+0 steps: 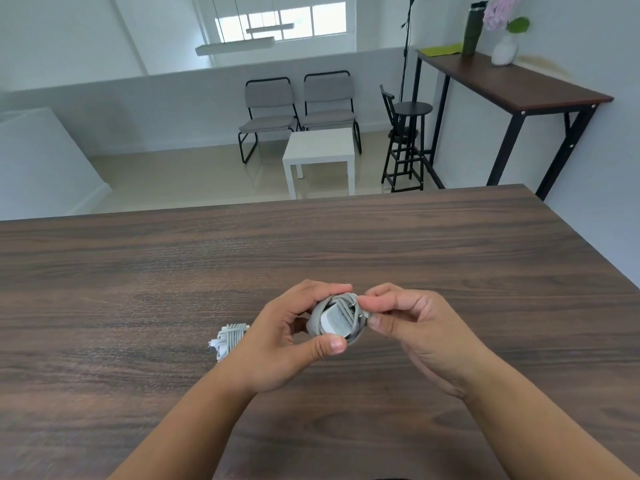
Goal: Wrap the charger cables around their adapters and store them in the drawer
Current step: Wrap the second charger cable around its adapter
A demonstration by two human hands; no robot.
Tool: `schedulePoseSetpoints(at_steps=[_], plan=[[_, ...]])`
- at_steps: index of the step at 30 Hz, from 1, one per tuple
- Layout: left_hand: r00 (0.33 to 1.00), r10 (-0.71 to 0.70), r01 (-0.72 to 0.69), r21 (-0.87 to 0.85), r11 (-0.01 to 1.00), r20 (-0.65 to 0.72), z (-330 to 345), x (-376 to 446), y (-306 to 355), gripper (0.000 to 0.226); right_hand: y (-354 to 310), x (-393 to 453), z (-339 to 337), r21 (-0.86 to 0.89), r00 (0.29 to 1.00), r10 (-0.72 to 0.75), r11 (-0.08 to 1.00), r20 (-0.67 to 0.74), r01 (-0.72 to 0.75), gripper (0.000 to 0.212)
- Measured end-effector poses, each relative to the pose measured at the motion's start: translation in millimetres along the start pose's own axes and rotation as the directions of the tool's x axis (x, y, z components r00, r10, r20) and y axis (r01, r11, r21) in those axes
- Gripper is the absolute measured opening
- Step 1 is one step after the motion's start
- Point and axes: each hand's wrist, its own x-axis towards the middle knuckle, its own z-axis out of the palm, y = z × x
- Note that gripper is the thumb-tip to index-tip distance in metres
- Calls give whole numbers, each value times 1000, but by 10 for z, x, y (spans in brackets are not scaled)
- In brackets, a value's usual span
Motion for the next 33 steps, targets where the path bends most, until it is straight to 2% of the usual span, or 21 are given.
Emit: schedulePoseSetpoints(at_steps=[3,8,13,21,24,28,30,33], plan=[[998,4,-5,-17,1000,-67,70,-11,-31,54,0,10,15,46,1000,3,999,-28,-2,25],[987,-75,46,-195,980,-144,127,-39,-58,58,-26,11,55,64,998,-15,998,-56,19,43],[980,-104,52,-288,956,-169,141,-12,-41,57,-65,-3,81,109,984,-16,993,-176,35,32],[971,-149,84,-319,944,-186,186,-34,-80,50,-194,10,129,106,978,-65,991,-198,87,39],[970,-159,95,-318,944,-184,198,-44,-87,49,-247,30,154,10,977,-113,993,-181,116,39],[976,-144,100,-252,963,-163,217,-68,-88,52,-325,65,187,-282,968,-211,945,-137,166,40],[979,-133,96,-228,969,-154,211,-84,-84,52,-381,82,187,-391,977,-181,912,-110,125,43],[982,-115,87,-184,979,-151,194,-99,-66,51,-447,99,149,-460,991,-89,887,-98,34,48]])
